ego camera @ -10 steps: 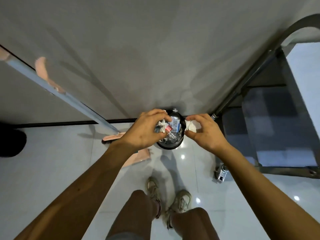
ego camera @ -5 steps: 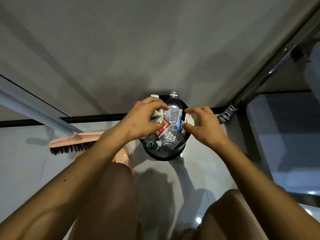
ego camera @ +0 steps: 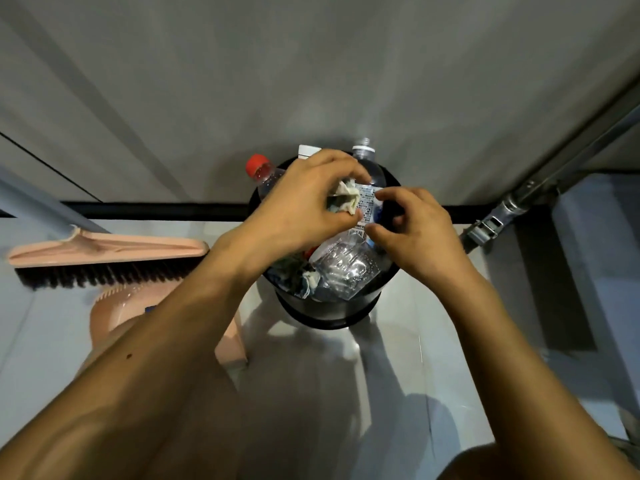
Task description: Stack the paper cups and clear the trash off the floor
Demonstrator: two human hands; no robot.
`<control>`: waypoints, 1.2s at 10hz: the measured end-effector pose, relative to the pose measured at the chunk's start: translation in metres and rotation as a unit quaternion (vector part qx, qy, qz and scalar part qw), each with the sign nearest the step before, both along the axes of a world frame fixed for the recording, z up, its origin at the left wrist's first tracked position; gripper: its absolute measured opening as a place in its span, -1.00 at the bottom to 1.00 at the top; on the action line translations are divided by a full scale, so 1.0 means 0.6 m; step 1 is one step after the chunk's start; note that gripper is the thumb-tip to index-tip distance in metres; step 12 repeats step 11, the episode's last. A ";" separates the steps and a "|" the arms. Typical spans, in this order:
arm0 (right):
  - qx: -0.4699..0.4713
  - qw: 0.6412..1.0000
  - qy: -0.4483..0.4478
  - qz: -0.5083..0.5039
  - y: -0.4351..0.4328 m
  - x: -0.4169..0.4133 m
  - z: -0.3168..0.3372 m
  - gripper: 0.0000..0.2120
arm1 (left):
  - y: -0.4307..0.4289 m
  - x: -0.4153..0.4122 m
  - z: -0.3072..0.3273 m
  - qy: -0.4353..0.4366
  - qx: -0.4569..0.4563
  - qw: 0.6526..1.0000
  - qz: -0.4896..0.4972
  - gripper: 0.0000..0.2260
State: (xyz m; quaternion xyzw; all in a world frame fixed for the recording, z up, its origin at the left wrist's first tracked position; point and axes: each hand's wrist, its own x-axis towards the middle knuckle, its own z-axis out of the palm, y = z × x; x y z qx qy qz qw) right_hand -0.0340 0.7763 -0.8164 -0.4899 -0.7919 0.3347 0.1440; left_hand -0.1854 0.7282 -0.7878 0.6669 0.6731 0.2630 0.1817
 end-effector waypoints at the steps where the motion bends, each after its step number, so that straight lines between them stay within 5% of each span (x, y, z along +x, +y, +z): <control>1: -0.005 0.999 -0.036 0.025 0.018 -0.007 0.015 -0.55 | 0.011 -0.001 -0.003 0.049 0.003 0.998 -0.028 -0.68; 6: -0.055 0.989 -0.123 0.056 0.026 0.016 0.051 -0.46 | 0.027 -0.004 0.015 0.049 -0.060 0.993 -0.088 -0.54; 10: -0.065 0.993 -0.083 0.051 0.030 0.025 0.055 -0.53 | 0.017 -0.016 0.012 0.049 -0.025 0.997 -0.063 -0.62; 12: -0.078 0.994 -0.065 0.029 0.032 0.016 0.056 -0.54 | 0.004 -0.013 0.012 -0.018 -0.044 0.999 -0.024 -0.65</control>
